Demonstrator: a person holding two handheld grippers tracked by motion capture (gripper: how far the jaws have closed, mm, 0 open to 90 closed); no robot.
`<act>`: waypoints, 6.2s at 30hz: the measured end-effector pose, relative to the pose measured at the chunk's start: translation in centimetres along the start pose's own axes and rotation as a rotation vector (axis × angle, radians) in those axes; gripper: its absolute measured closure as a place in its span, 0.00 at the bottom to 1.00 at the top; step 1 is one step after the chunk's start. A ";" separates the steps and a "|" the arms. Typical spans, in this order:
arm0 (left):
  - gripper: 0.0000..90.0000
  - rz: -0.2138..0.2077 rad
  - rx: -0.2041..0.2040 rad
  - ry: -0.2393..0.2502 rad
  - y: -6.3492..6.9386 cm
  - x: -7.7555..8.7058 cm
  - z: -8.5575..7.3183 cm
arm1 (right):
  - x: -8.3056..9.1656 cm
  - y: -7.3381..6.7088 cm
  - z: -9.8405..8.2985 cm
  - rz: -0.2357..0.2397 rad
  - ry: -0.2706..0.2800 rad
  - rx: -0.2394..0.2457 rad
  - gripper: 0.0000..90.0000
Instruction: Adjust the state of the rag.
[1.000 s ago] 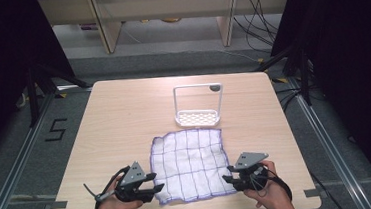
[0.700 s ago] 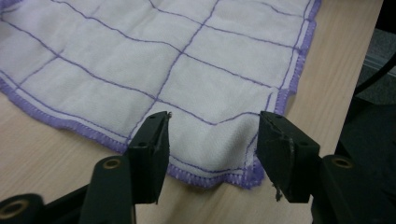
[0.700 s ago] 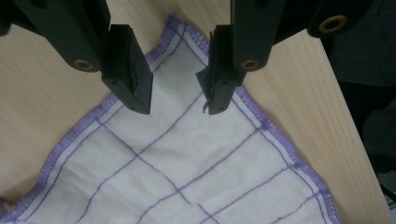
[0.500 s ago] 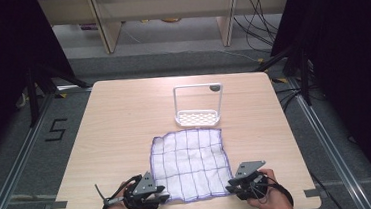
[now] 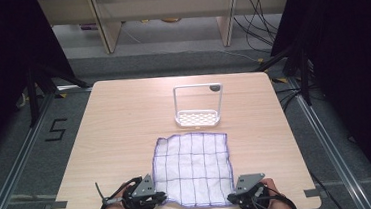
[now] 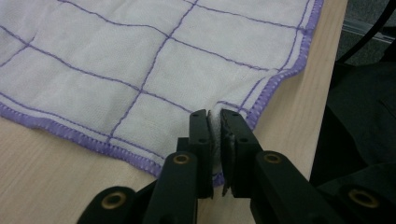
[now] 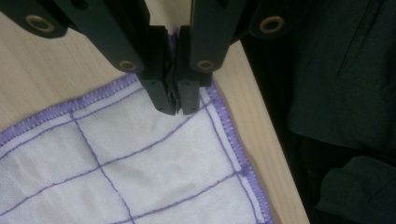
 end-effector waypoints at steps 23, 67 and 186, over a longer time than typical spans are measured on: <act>0.42 0.167 0.287 0.166 -8.3 0.4 3.7 | 2.2 9.2 2.6 -0.207 0.169 -0.238 0.52; 0.36 0.222 0.301 0.166 -16.0 -3.5 7.8 | -4.7 20.0 5.0 -0.266 0.031 -0.328 0.53; 0.93 0.054 0.067 0.045 -9.0 -0.9 3.3 | -3.8 14.9 3.3 -0.177 0.023 -0.198 0.96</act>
Point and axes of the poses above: each handheld gripper's, and its own axes: x roughly backward along the jaws, z roughly out of its top, y roughly to its right, the point moved 9 cm from there along -x, roughly forward along the jaws, and after that the axes turned 9 degrees about x, right-handed, at the moved point
